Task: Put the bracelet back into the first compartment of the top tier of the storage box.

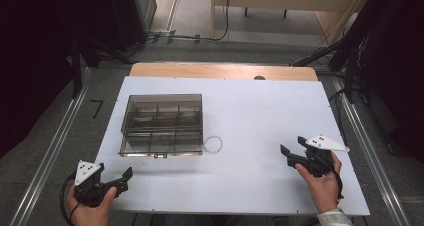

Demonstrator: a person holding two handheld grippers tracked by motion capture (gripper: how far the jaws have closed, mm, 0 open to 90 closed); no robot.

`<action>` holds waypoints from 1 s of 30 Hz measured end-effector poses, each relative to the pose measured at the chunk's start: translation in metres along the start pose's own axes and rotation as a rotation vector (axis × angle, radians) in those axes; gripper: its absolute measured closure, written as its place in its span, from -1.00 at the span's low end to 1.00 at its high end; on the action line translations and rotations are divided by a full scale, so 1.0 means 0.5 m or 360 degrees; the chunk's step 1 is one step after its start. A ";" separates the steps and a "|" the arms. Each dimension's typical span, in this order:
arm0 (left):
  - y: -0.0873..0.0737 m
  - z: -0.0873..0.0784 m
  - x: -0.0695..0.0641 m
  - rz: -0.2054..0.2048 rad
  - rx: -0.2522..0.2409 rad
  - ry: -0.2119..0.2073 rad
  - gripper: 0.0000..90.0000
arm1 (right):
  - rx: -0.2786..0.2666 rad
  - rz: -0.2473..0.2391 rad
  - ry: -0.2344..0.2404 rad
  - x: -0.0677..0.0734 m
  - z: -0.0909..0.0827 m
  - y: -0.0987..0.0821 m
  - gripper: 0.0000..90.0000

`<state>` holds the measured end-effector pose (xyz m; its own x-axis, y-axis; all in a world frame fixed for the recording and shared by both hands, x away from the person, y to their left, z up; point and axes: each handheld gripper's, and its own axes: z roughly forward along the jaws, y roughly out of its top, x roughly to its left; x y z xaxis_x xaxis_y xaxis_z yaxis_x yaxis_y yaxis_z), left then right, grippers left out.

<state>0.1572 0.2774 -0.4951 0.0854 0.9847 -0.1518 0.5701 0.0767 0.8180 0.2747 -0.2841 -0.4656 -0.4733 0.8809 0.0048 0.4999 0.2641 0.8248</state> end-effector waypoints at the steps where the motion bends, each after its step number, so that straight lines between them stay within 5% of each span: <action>1: 0.000 0.000 0.000 0.0002 0.0002 0.0000 -0.91 | 0.0001 -0.0005 -0.0001 0.002 0.001 0.001 -0.41; 30: 0.000 -0.002 0.001 -0.0010 -0.0003 -0.0006 -0.91 | 0.0080 -0.0156 0.0093 0.093 0.077 0.046 -0.40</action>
<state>0.1561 0.2782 -0.4947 0.0852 0.9836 -0.1591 0.5693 0.0830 0.8180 0.2922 -0.2220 -0.4683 -0.5627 0.8256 -0.0404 0.4842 0.3689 0.7934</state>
